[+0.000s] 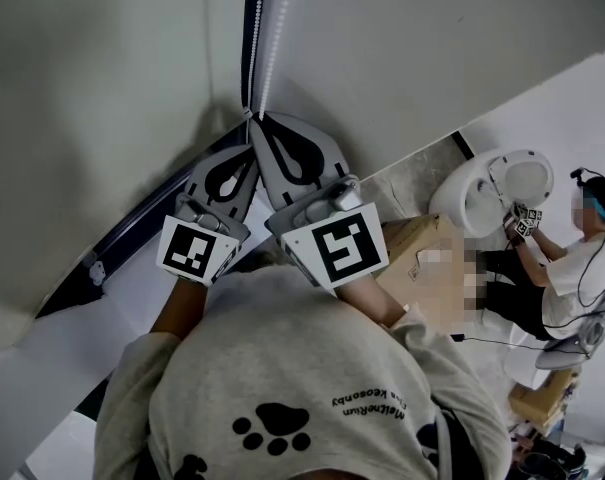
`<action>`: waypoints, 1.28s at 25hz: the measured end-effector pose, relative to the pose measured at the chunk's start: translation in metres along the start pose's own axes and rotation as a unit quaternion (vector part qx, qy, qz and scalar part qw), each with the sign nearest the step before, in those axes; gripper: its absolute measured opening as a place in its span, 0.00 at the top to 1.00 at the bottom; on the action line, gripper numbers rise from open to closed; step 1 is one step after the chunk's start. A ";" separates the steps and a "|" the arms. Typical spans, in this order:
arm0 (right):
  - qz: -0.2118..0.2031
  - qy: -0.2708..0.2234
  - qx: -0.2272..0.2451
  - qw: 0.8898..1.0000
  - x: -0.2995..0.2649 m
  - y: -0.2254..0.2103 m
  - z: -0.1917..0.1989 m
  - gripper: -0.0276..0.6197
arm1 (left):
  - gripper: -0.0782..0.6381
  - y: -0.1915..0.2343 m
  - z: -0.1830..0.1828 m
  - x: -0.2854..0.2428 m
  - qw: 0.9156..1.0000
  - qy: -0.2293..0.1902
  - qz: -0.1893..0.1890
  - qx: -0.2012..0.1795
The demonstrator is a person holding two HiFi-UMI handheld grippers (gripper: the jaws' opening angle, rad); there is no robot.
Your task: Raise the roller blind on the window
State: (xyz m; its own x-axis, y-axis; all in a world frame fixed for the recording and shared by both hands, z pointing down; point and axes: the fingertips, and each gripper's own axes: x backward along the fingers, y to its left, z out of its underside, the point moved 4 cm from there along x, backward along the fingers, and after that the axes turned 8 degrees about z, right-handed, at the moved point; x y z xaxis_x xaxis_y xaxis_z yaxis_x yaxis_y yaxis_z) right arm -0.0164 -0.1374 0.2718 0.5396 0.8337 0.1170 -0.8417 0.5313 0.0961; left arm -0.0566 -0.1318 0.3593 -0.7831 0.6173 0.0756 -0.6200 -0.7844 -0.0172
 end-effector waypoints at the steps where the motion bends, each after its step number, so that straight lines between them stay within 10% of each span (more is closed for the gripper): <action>1: 0.002 0.001 0.003 1.000 0.000 0.000 0.001 0.94 | 0.88 0.000 0.001 0.000 1.000 0.000 0.001 0.003; 32: -0.022 0.099 -0.019 0.995 0.019 0.013 0.145 0.94 | 0.88 -0.009 0.136 0.013 0.995 0.082 -0.025 0.045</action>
State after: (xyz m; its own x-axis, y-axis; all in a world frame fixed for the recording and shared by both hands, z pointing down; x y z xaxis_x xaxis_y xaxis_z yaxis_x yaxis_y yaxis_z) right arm -0.0149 -0.1365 0.4188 0.5650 0.8208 -0.0838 -0.8195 0.5701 0.0587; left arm -0.0550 -0.1252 0.4958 -0.7536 0.6512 -0.0901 -0.6570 -0.7504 0.0719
